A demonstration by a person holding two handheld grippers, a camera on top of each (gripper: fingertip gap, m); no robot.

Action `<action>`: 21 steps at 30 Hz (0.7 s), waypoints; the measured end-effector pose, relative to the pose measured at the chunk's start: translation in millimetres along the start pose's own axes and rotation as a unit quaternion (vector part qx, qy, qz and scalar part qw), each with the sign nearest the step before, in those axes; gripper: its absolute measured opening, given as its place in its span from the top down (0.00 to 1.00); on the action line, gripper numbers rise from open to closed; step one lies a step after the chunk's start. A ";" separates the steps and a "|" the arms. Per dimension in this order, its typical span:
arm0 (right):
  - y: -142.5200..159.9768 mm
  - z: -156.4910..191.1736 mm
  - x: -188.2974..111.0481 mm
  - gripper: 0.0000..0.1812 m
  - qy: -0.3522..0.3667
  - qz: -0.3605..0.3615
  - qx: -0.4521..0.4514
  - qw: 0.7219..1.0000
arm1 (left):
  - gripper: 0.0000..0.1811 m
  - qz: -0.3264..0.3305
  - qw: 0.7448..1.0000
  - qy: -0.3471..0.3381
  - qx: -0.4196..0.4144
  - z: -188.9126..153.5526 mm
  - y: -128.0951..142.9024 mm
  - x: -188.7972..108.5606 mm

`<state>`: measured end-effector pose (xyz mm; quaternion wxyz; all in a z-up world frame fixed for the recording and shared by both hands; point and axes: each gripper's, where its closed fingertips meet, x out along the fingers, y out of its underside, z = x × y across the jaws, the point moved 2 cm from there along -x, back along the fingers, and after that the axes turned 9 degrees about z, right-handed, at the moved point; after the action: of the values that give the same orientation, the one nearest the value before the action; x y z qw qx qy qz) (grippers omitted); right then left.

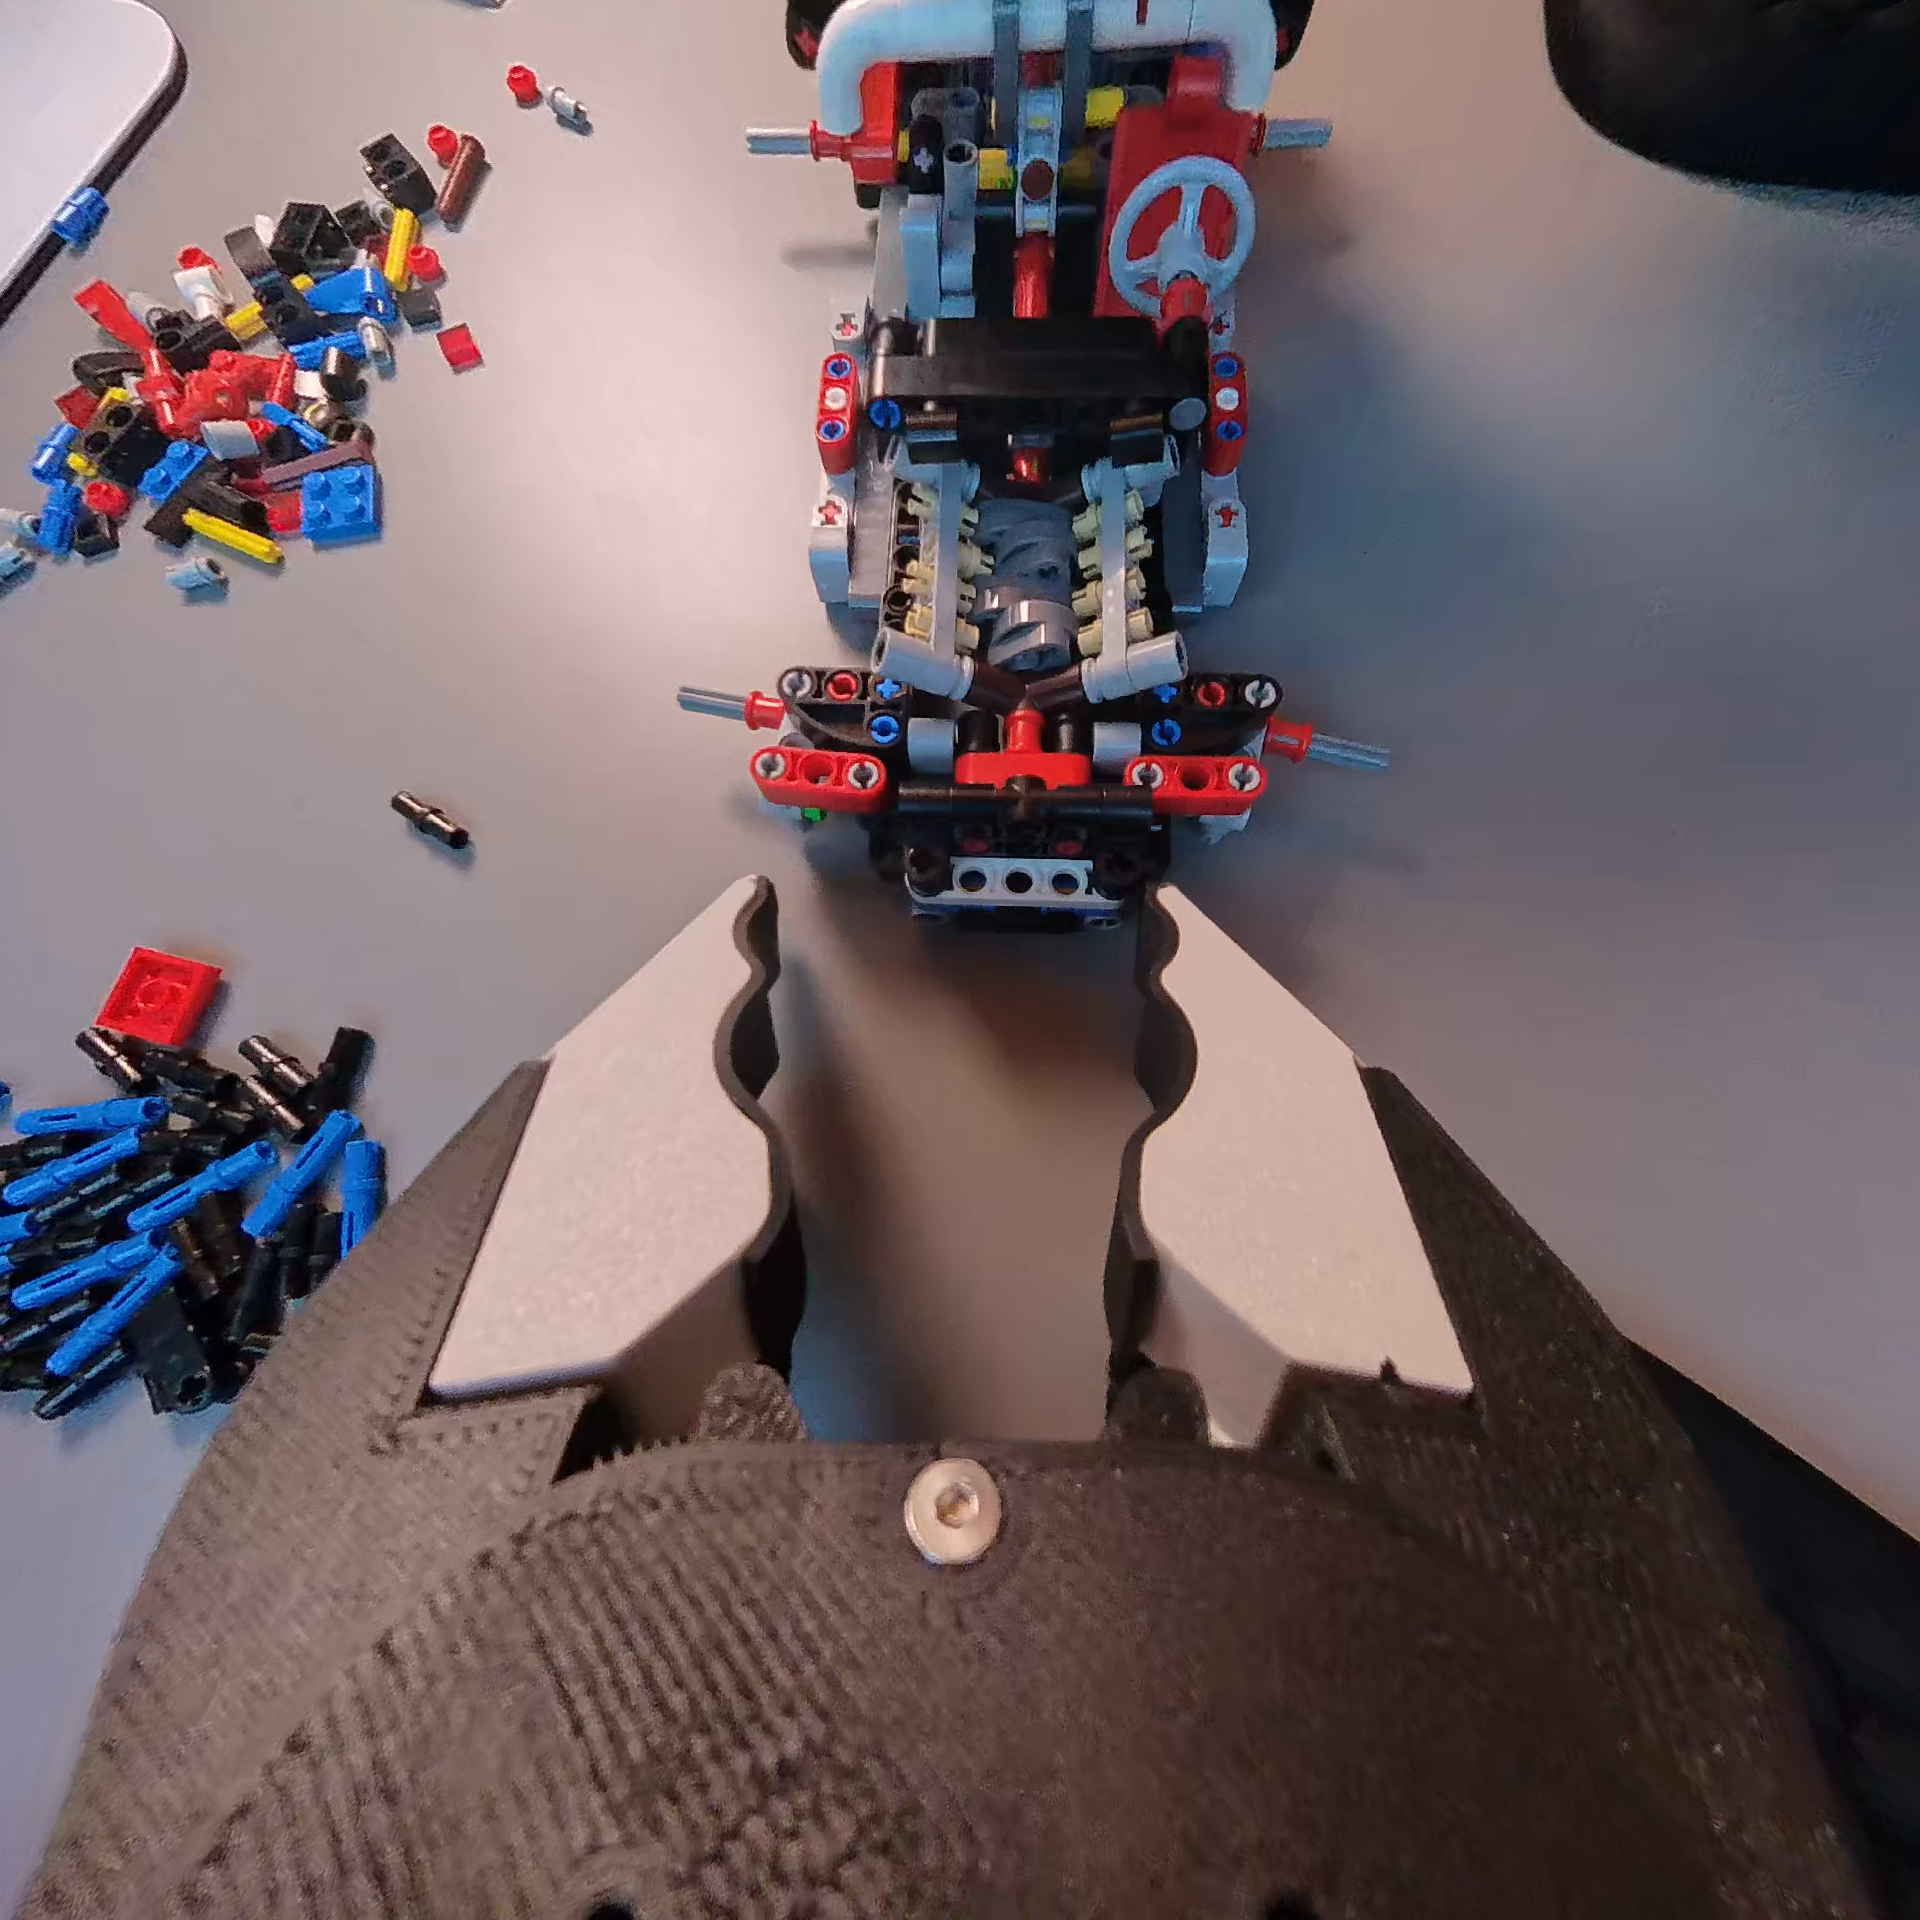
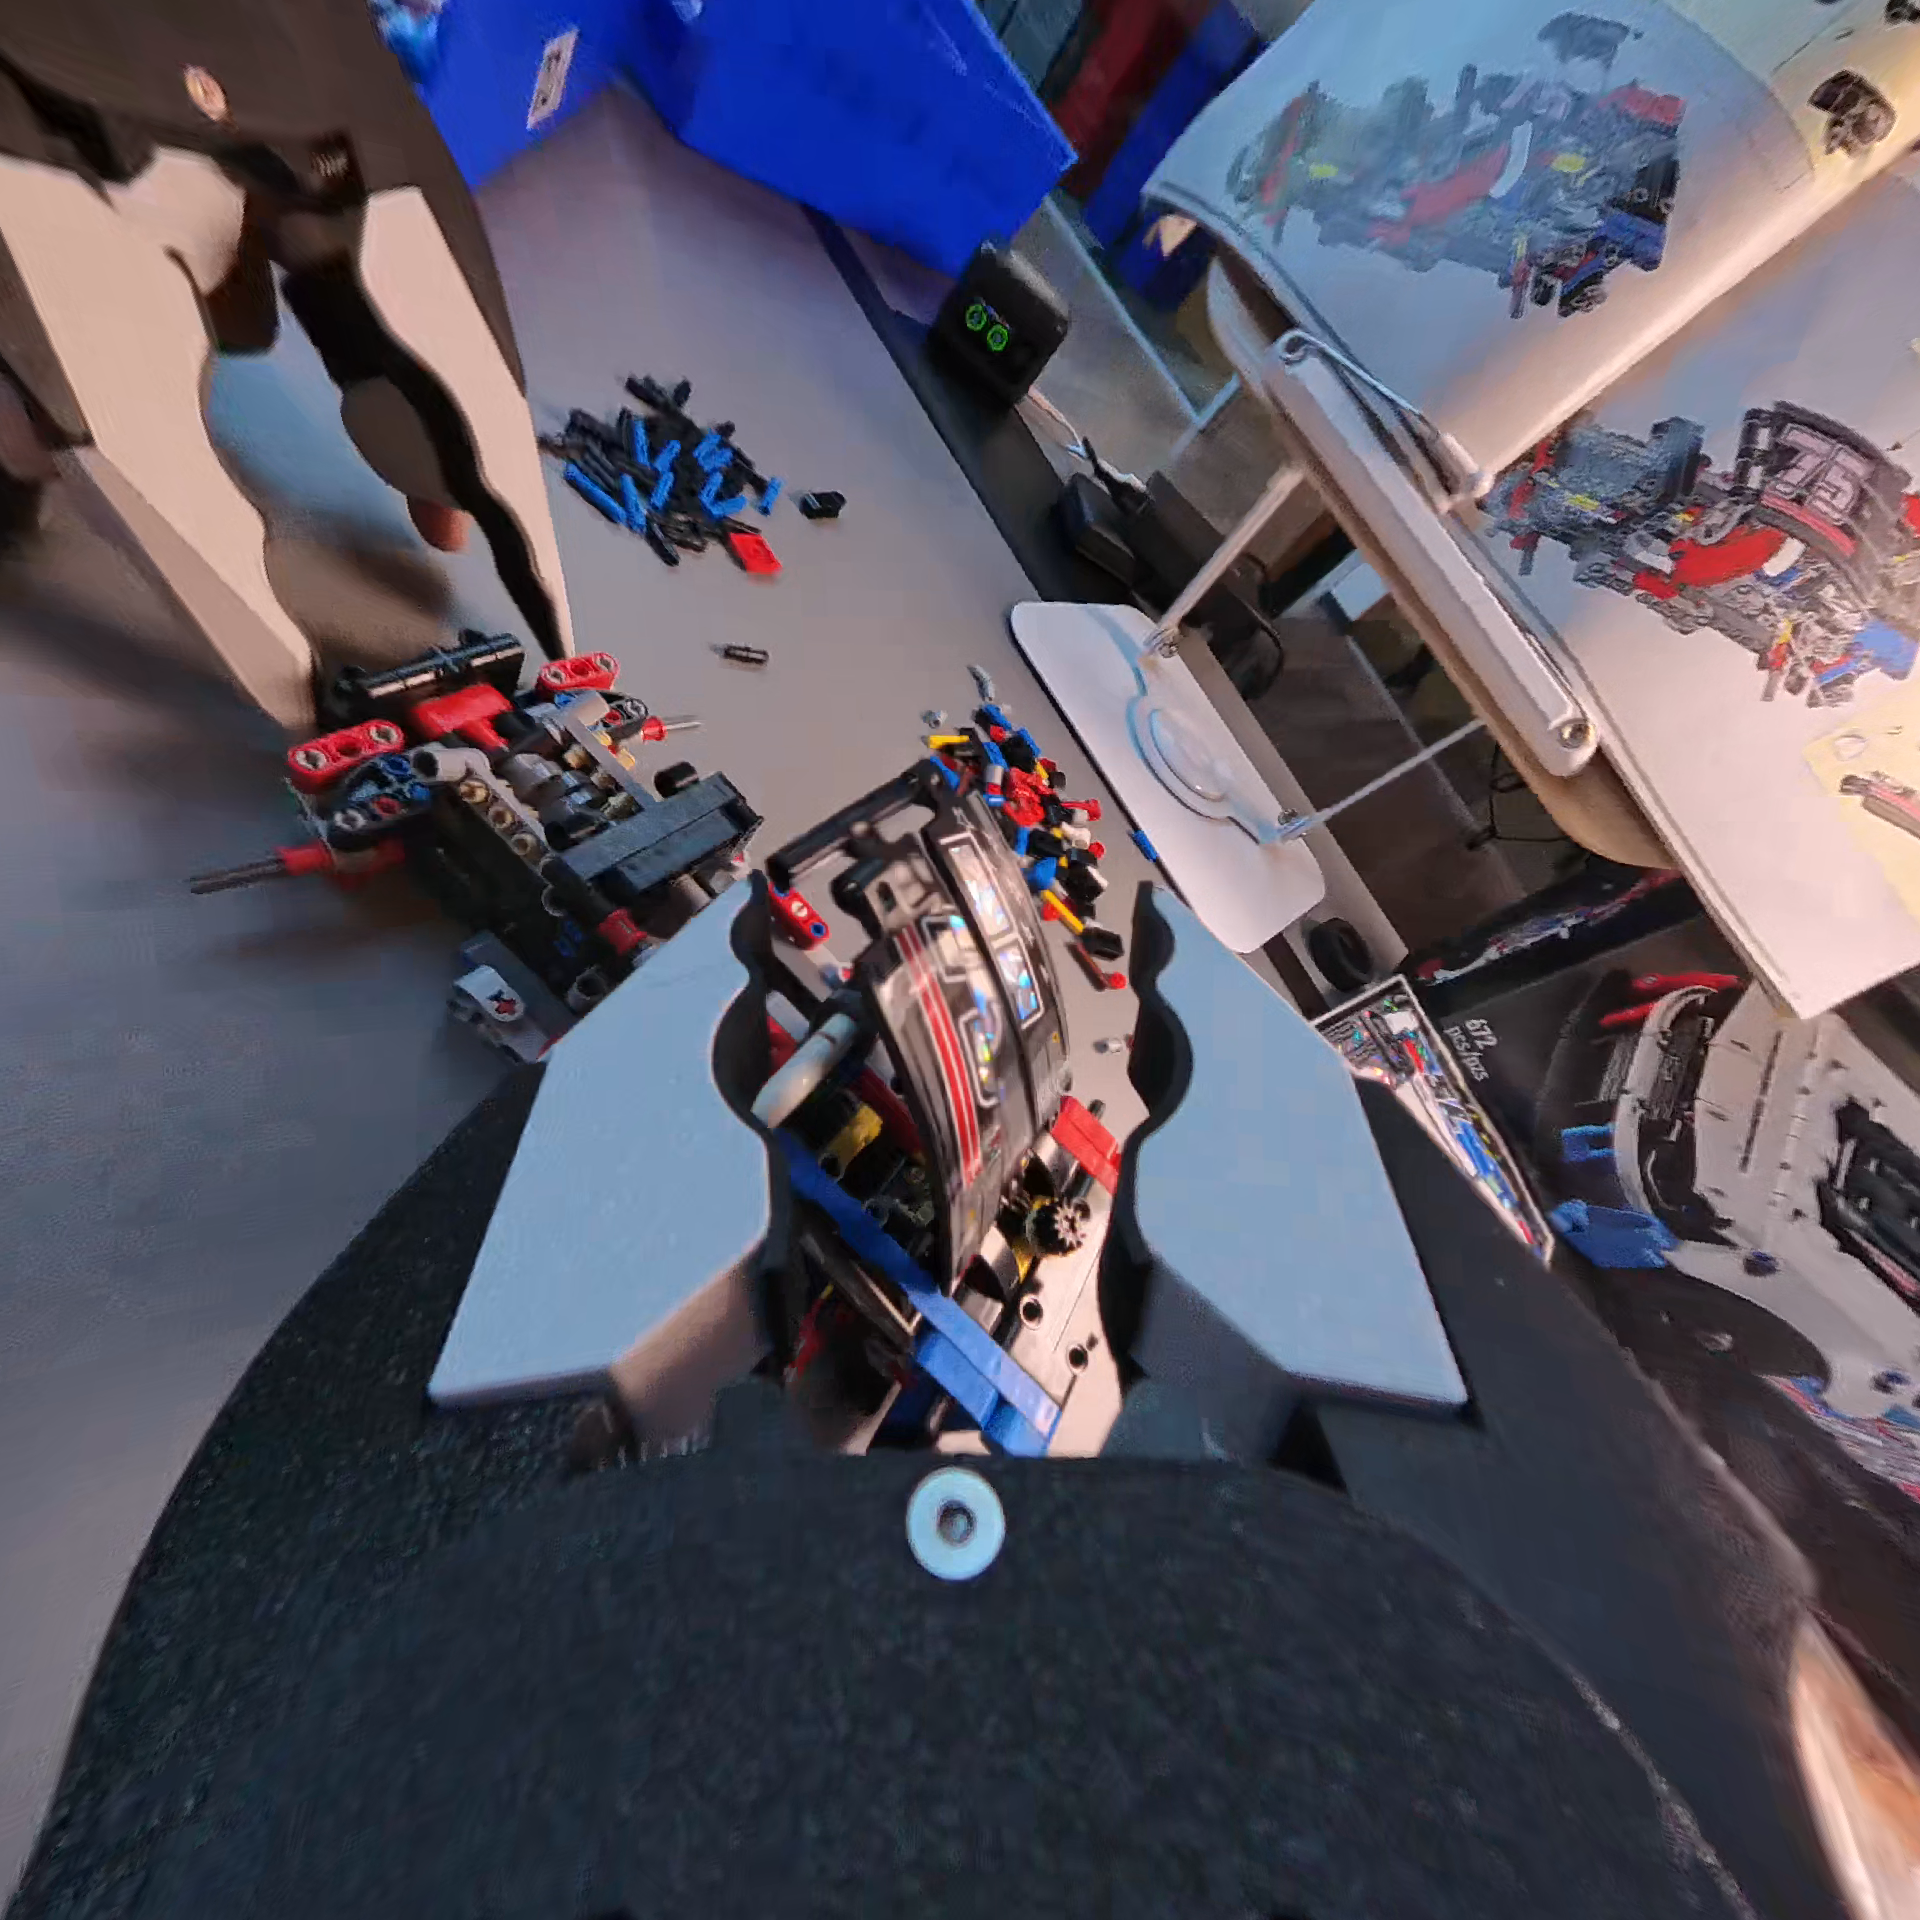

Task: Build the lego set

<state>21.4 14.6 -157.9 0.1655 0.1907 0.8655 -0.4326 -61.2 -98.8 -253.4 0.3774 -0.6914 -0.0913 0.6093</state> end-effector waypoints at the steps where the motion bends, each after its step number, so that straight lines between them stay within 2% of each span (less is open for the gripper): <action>1: 0.5 -3.5 -7.7 0.63 -0.003 -0.012 0.016 1.000 | 0.63 -0.006 1.000 0.006 -0.003 -0.5 -1.2 -1.3; 3: 2.0 -1.6 -21.2 0.66 -0.028 -0.031 0.023 0.999 | 0.63 -0.011 1.000 0.016 -0.004 -2.0 -2.1 -2.0; 5: 5.0 3.8 -34.1 0.79 -0.067 -0.044 0.017 0.997 | 0.64 -0.012 1.000 0.024 -0.002 -3.6 -2.5 -2.1; 8: 17.9 -10.5 -36.9 0.97 -0.079 -0.037 0.043 0.995 | 0.70 -0.021 0.999 0.035 0.003 -5.7 -4.3 -2.3; 13: 25.4 1.3 -18.1 1.00 -0.111 -0.009 0.020 0.994 | 0.74 -0.030 0.999 0.036 0.004 -5.4 -6.2 -2.4; 18: 30.6 23.3 -3.2 1.00 -0.110 0.033 -0.071 0.991 | 0.74 -0.032 0.999 0.029 0.004 -4.1 -6.4 -2.6; 21: 28.2 23.9 -0.3 1.00 -0.092 0.035 -0.096 0.990 | 0.74 -0.033 0.999 0.029 0.003 -3.7 -6.4 -2.6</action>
<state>37.9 10.8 -190.6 0.2770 0.1639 0.8769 -0.3570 -56.3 -97.4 -247.4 0.4018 -0.7045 -0.1011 0.5762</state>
